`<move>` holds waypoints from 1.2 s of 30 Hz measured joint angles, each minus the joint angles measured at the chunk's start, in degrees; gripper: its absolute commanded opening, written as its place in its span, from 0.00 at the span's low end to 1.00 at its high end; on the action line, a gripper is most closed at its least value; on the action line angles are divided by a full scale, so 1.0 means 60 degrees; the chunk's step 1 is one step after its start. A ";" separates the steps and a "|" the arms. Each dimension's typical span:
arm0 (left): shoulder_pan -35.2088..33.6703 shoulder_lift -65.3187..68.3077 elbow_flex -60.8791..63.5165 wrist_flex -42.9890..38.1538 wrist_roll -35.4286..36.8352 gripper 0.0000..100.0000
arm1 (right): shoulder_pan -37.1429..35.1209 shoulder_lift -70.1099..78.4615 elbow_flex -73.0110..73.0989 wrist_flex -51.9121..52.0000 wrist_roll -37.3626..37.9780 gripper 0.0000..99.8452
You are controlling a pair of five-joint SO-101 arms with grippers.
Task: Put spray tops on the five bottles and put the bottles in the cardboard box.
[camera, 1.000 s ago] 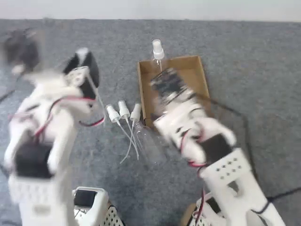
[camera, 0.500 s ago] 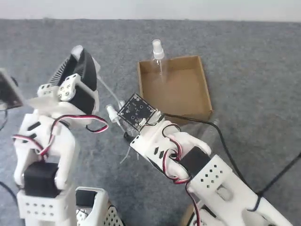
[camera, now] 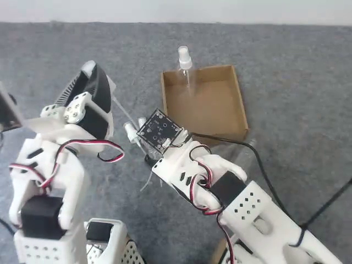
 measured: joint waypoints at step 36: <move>0.0674 0.0015 0.1861 -0.0498 -0.0044 0.01 | 0.0073 -0.0015 0.0190 0.0000 0.0000 0.01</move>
